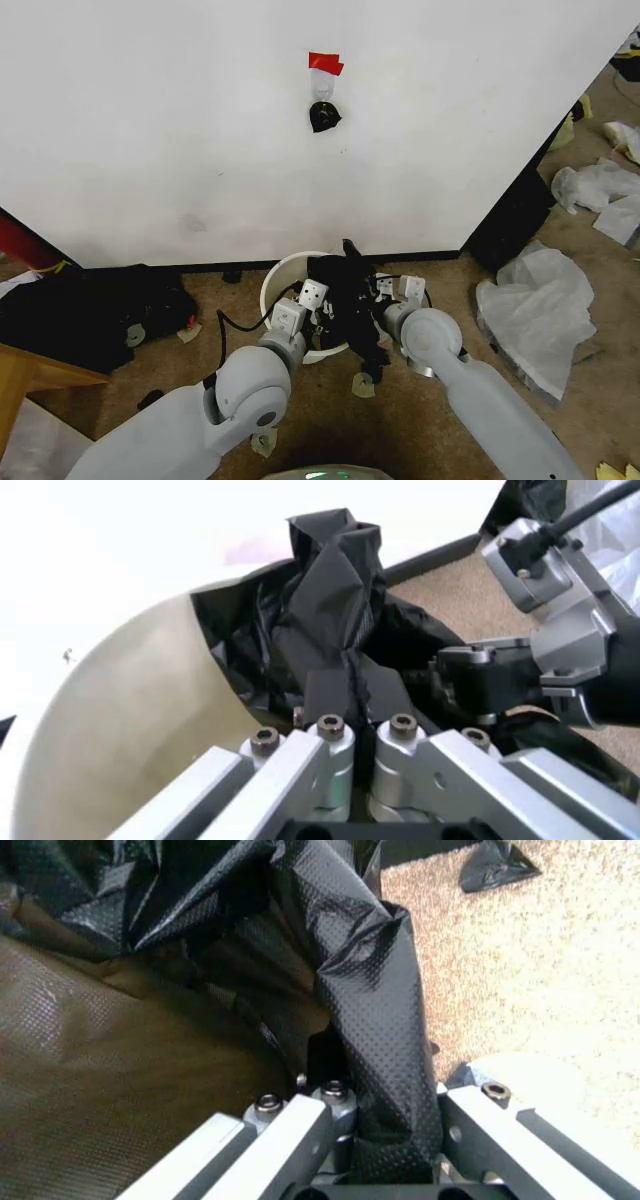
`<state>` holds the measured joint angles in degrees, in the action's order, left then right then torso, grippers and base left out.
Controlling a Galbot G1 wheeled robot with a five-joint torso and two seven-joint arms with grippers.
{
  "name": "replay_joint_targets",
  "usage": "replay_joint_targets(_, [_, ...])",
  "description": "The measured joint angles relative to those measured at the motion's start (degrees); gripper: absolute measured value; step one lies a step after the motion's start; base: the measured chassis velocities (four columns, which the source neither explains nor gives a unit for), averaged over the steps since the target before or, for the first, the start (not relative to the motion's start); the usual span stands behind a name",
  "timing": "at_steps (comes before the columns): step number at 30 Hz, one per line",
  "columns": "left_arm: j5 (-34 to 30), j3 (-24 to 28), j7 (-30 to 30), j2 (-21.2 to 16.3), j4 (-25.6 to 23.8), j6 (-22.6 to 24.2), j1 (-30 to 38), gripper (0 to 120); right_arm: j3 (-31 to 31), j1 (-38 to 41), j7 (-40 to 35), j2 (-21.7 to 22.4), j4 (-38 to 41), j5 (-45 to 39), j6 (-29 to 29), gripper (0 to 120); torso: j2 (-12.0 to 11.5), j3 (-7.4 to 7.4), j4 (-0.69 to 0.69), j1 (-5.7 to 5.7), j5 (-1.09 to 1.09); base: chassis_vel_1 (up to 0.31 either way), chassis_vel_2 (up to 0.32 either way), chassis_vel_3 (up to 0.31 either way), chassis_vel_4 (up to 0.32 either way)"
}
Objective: Place the garbage bag over the trash bin.
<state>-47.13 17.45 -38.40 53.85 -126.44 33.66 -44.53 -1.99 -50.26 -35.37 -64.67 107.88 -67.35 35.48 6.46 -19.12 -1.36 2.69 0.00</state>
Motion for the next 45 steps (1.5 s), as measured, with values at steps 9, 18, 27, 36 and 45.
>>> replay_joint_targets(9, [-2.3, -4.7, -0.6, -2.0, -4.0, 0.2, -0.7, 0, -2.2, -2.4, 0.2, -0.3, 1.9, 1.2, -0.4, 0, 0.0, 0.00, 0.00, 0.00, 0.00, 0.000, 0.000, 0.000, 0.000])
replay_joint_targets(18, [-6.6, -15.1, -0.4, -8.1, -9.4, 0.5, -6.2, 0, -5.5, -7.3, 3.1, 0.4, 5.5, 3.4, -0.9, 0, 0.0, 0.00, 0.00, 0.00, 0.00, 0.000, 0.000, 0.000, 0.000])
replay_joint_targets(27, [-8.5, -22.2, 0.1, -13.2, -11.0, 0.3, -12.3, 0, -9.5, -11.6, 5.3, 2.1, 9.0, 3.6, -0.9, 0, 0.0, 0.00, 0.00, 0.00, -0.01, 0.000, 0.000, 0.000, 0.000])
replay_joint_targets(36, [-8.7, -23.3, 0.6, -16.8, -13.4, 0.1, -18.1, 0, -12.5, -14.8, 5.9, 2.7, 10.7, 3.0, -0.9, 0, 0.0, 0.01, 0.00, -0.01, 0.00, 0.000, 0.000, 0.000, 0.000])
replay_joint_targets(45, [-7.8, -22.4, 5.8, -16.3, -16.7, -1.4, -19.6, 16, -13.5, -17.5, 6.1, 2.2, 12.7, 3.0, -1.0, 0, 0.0, 0.01, 0.01, -0.01, 0.00, 0.000, 0.000, 0.000, 0.000])
